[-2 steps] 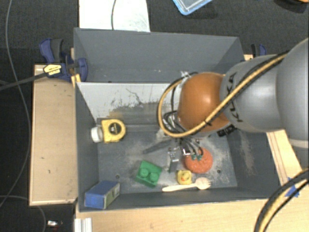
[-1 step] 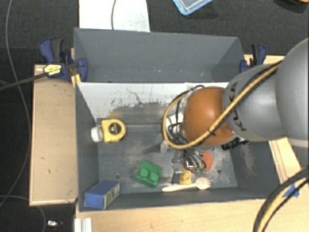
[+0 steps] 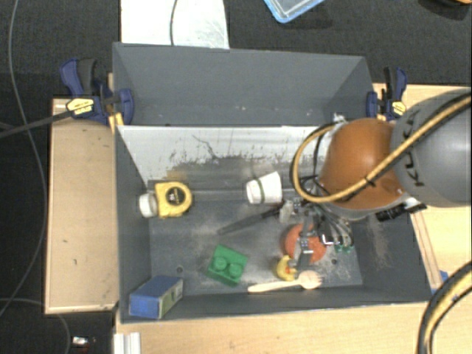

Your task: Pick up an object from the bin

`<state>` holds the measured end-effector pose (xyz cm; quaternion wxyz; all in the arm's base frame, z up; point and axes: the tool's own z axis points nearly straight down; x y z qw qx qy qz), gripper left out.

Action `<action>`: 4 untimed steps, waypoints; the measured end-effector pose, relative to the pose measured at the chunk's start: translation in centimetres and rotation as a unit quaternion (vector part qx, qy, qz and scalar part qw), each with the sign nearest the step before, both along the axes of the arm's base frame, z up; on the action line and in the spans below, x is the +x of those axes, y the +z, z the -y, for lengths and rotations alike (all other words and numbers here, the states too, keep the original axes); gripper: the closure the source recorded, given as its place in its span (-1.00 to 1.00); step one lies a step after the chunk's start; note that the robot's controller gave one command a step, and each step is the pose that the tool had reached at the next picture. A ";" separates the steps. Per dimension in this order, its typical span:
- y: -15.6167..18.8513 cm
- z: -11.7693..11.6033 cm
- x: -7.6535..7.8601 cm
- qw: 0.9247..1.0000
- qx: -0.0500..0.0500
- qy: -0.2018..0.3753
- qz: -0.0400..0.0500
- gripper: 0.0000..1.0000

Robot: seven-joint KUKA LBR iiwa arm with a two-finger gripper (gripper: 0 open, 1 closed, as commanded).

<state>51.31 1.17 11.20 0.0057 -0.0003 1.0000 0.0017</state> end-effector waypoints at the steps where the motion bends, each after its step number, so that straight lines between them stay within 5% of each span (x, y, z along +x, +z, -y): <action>1: -1.7 3.5 -1.9 0.996 0.000 0.087 -0.003 -1.00; 2: -3.5 8.7 -0.7 0.991 -0.003 0.137 0.006 1.00; 3: -3.5 8.7 -0.7 0.991 -0.003 0.136 0.006 1.00; 4: 0.7 8.2 0.1 0.983 -0.003 0.184 0.004 1.00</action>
Offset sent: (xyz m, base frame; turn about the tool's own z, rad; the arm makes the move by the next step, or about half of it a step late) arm -0.0078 -0.0871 -0.0353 -0.2803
